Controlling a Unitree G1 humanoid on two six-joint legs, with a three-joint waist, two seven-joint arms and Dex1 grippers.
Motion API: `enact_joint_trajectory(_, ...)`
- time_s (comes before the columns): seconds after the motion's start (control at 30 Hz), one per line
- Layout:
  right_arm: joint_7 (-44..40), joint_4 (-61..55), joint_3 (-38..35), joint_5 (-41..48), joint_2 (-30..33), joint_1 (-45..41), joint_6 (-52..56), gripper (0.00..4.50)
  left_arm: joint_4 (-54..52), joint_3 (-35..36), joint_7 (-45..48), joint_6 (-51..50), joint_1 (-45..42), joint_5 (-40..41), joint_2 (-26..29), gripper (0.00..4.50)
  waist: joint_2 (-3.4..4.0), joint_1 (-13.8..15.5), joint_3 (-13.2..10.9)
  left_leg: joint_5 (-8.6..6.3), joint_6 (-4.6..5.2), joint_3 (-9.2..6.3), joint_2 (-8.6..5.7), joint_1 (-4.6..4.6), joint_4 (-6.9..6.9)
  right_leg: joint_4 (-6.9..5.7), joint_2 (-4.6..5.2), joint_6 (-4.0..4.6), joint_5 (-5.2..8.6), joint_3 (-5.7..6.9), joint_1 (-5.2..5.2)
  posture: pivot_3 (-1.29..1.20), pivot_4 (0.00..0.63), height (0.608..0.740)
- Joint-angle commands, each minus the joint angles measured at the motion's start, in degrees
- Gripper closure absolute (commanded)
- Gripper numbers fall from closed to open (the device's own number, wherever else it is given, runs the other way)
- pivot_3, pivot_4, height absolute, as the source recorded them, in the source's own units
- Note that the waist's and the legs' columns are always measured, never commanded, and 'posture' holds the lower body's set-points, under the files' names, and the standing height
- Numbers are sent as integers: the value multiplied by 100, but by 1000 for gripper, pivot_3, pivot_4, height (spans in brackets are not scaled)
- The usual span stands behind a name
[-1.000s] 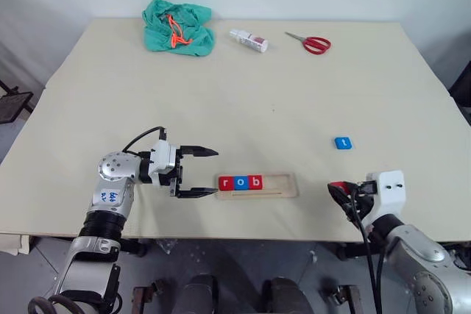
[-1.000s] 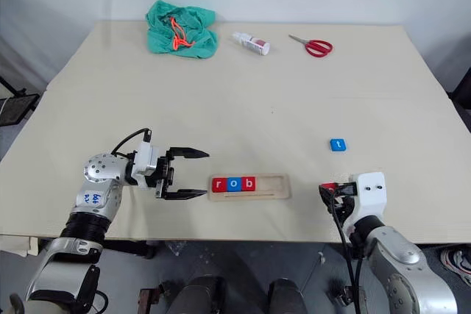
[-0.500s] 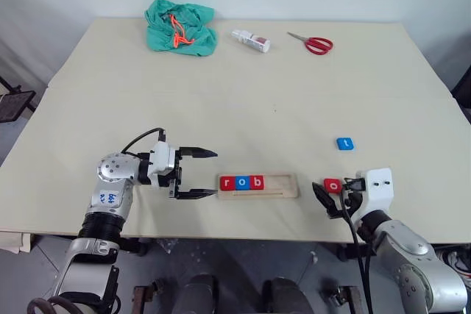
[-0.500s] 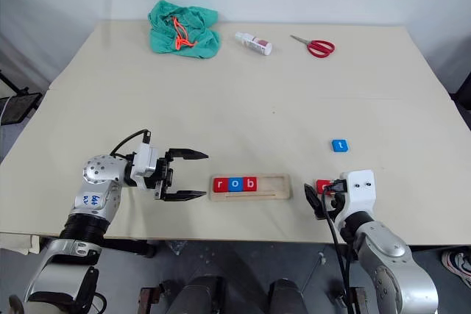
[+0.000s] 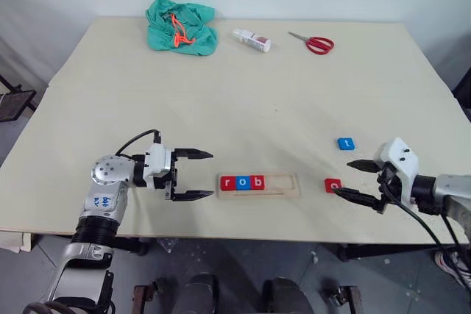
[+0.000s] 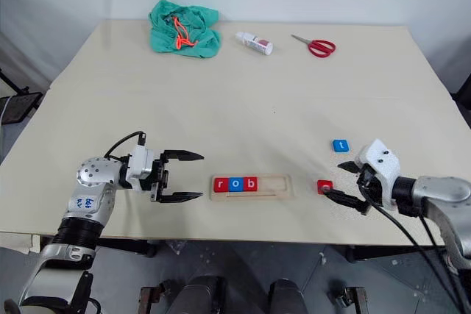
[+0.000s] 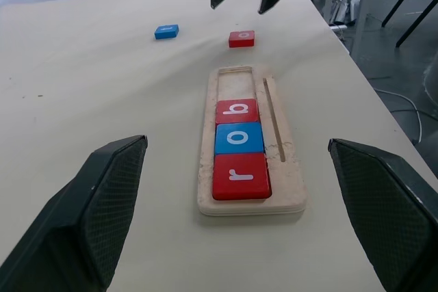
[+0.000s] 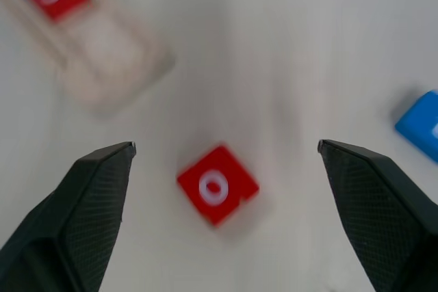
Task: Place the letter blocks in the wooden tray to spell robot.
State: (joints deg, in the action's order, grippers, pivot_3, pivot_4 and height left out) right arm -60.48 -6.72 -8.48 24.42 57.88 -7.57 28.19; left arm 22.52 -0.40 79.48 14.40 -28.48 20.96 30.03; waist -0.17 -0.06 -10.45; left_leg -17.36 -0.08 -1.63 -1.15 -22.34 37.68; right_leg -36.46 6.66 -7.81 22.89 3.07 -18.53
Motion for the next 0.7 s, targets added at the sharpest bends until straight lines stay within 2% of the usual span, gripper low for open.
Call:
enact_joint_trajectory(0.03, -740, 766, 331, -377, 177, -434, -830, 36, -318, 113, -81, -8, 108, 69, 91, 0, 0, -5, 0, 0, 0, 1, 0, 0, 0, 1, 0, 0, 0, 0, -1, 0, 150, 740)
enact_joint_trajectory(0.27, -1661, 2210, 1026, -1046, 14, -1485, -2068, 36, -681, 189, -221, -142, 383, 106, 204, 0, 0, -18, 0, 0, -1, 7, 8, -2, 7, 3, 0, 0, 0, 3, -2, 0, 150, 740)
enact_joint_trajectory(0.7, -2058, 3135, 1396, -1497, -455, -1992, -2899, 36, -1068, 248, -354, -318, 634, 136, 304, 0, 1, -8, 0, -1, -1, -3, 7, -7, 20, 3, 1, -1, 0, 15, 2, 0, 150, 740)
